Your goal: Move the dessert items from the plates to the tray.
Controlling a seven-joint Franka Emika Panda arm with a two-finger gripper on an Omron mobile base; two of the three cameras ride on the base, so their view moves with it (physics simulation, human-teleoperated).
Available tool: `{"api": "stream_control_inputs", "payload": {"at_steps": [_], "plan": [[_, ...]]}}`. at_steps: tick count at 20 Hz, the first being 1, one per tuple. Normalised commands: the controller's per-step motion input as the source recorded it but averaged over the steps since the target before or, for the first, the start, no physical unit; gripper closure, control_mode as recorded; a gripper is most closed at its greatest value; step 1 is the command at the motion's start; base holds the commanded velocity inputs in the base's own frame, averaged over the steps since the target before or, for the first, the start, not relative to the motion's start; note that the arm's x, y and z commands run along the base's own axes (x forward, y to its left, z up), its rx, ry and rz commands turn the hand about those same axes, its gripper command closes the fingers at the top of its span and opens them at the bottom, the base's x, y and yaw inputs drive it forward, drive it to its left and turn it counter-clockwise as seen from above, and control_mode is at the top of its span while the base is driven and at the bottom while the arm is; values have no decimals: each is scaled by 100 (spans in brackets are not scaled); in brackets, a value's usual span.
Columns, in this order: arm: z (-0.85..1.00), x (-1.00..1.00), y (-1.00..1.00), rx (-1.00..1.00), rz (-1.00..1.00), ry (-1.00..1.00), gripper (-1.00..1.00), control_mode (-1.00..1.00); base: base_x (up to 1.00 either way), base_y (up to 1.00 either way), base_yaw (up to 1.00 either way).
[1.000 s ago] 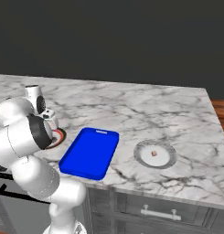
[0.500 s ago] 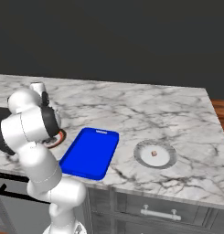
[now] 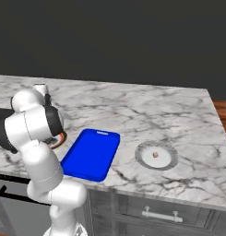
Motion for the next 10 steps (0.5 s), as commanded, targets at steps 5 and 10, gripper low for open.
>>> {"api": "stream_control_inputs", "payload": {"at_steps": [5,10], "plan": [[-22,9,0,8,0,-4,-100,-100,0,0,0],[-7,35,0,2,0,-2,-100,-100,0,0,0]]}}
